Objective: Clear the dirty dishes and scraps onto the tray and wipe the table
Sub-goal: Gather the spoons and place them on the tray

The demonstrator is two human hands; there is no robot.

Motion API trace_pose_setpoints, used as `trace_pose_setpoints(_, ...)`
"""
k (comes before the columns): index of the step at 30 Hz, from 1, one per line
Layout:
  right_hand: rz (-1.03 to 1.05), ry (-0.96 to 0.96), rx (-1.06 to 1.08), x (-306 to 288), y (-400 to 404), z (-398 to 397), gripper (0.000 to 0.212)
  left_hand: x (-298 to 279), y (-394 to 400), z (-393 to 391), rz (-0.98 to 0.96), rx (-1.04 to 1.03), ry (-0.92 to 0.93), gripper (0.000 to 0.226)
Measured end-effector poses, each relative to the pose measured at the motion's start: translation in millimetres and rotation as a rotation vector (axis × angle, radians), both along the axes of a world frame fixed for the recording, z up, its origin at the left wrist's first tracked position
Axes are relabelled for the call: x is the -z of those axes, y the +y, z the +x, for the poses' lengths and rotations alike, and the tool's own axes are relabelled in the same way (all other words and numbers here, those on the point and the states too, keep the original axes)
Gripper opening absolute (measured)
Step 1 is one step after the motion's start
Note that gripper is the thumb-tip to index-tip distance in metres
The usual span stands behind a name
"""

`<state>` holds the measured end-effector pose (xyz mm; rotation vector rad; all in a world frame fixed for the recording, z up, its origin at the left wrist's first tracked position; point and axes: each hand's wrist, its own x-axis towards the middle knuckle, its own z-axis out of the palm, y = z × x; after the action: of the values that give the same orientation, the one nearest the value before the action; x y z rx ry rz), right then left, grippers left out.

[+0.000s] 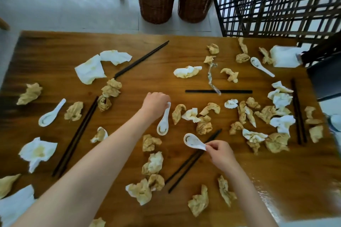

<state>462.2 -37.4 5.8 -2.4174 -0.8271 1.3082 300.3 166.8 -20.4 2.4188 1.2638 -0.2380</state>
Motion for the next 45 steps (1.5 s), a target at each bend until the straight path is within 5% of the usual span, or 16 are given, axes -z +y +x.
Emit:
trace_pose_setpoints(11, -0.019, 0.021, 0.032, -2, 1, 0, 0.014, -2, -5, -13, -0.053, -0.122, -0.148, 0.016)
trace_pose_setpoints(22, -0.031, 0.057, 0.024, 0, 5, 0, 0.013, -8, -16, -60, -0.070, -0.308, -0.022, 0.020)
trace_pose_setpoints(34, -0.059, 0.049, 0.083, 5, 12, -4, 0.014, -8, -57, -83, -0.326, -0.475, -0.012, 0.016)
trace_pose_setpoints(45, -0.106, 0.138, 0.215, -2, 14, -7, 0.013, -7, -90, -90, -0.661, -0.862, -0.232, 0.013)
